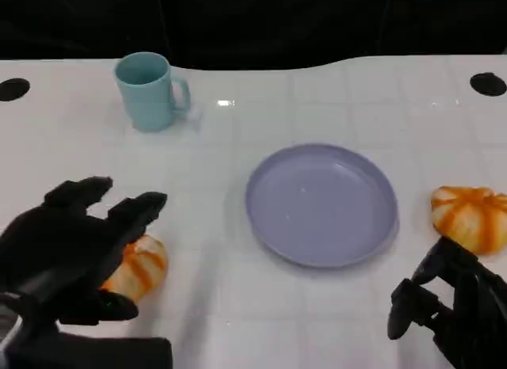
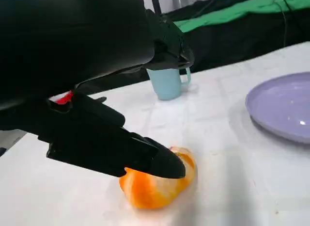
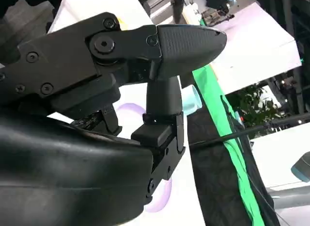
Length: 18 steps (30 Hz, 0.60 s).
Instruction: Grasp the bread from the table and place it into the plate.
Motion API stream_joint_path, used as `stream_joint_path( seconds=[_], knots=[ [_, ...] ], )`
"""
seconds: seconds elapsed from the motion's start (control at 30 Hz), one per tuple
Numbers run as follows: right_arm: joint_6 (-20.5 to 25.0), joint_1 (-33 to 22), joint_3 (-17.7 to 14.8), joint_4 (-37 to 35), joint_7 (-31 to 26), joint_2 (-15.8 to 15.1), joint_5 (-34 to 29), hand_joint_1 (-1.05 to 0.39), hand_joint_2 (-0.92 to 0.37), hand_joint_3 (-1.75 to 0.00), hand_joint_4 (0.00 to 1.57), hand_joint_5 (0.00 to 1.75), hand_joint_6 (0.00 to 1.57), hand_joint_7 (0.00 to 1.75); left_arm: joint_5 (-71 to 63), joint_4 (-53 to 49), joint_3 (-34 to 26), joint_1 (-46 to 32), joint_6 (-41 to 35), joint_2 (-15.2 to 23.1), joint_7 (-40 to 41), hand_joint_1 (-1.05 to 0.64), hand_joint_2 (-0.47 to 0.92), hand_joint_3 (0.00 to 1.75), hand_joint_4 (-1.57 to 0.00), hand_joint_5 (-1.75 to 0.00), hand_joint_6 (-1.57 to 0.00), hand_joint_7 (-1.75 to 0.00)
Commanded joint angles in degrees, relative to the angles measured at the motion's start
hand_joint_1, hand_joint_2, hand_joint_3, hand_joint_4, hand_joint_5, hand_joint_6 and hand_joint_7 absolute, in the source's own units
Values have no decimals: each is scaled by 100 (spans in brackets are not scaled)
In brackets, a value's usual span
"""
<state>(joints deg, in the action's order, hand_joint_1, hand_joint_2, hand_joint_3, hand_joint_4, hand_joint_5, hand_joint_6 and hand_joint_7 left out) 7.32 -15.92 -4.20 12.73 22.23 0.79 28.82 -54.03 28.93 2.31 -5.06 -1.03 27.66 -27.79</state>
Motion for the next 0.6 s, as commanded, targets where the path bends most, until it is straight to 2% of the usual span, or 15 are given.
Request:
stream_joint_path(
  seconds=[0.03,0.6],
  knots=[
    [106,-22,-31,92,-14,-68,101,-58,-92,-41,75,175,58,161,-21,-501,188,308,-151,163,-176,-57,91,1,-7,-12,-16,0],
    [18,-38,-35,59,84,-104,66,-58,-92,-44,75,175,55,163,-136,-2357,1039,1370,-362,155,79,-60,88,0,-9,-8,-14,0]
  ],
)
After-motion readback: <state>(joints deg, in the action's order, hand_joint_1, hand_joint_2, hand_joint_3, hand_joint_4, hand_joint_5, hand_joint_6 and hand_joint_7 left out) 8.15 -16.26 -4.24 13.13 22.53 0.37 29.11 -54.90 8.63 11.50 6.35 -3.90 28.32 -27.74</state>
